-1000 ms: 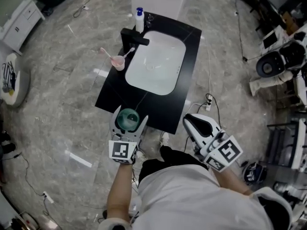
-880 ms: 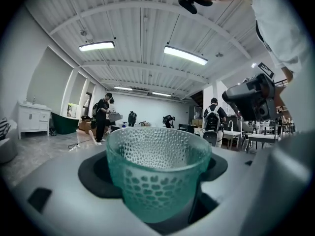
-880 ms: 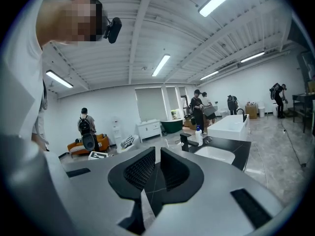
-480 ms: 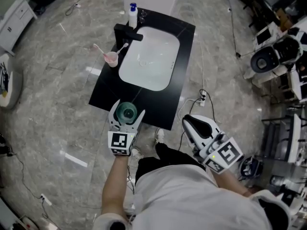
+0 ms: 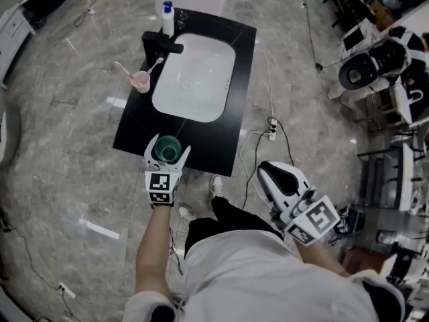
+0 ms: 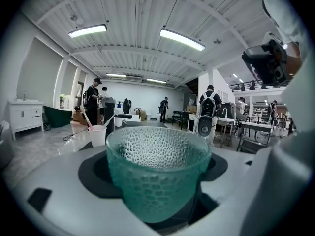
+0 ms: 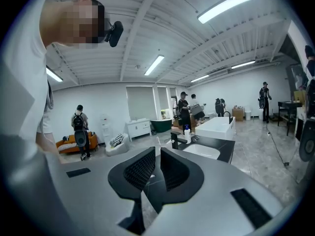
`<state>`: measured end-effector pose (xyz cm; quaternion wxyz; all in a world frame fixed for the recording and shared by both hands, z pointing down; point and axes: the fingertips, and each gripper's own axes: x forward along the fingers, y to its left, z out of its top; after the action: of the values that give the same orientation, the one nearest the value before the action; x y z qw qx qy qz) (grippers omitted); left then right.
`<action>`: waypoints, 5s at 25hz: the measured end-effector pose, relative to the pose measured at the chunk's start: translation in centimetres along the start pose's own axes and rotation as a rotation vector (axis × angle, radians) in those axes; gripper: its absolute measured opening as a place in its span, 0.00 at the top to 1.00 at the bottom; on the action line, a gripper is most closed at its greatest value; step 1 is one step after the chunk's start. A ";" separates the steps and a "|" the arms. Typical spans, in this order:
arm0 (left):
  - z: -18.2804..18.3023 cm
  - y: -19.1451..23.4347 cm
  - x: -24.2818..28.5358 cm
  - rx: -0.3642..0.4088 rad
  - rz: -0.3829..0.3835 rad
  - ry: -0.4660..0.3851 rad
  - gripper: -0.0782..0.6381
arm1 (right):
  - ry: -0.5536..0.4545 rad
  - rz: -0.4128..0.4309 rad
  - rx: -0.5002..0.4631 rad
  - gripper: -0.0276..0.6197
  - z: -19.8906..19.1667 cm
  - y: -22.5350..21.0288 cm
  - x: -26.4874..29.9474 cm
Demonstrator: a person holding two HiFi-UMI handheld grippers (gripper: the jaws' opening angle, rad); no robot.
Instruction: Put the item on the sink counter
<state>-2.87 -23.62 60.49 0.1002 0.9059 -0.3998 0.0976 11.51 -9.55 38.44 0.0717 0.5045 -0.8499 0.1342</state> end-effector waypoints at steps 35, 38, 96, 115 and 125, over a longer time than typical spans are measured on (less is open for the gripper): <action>-3.3 3.2 7.0 0.043 -0.027 0.058 0.34 | 0.107 -0.012 0.064 0.87 -4.4 -0.9 0.2; -3.2 3.1 7.6 0.028 -0.031 0.052 0.34 | 0.127 -0.011 0.068 0.87 -4.5 -1.7 0.1; -1.2 2.3 3.2 -0.003 0.015 0.116 0.16 | 0.069 0.315 0.126 0.87 -3.9 -1.1 8.0; 4.6 -0.2 -0.7 -0.017 0.094 0.036 0.16 | -0.040 0.368 0.111 0.87 0.2 1.8 6.6; 6.8 -0.9 -4.1 -0.017 0.139 0.012 0.20 | -0.056 0.367 0.098 0.87 0.6 3.6 5.7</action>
<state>-4.29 -21.89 52.85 0.1034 0.8745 -0.4617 0.1063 5.65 -12.89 38.80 -0.0022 0.3473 -0.9218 0.1721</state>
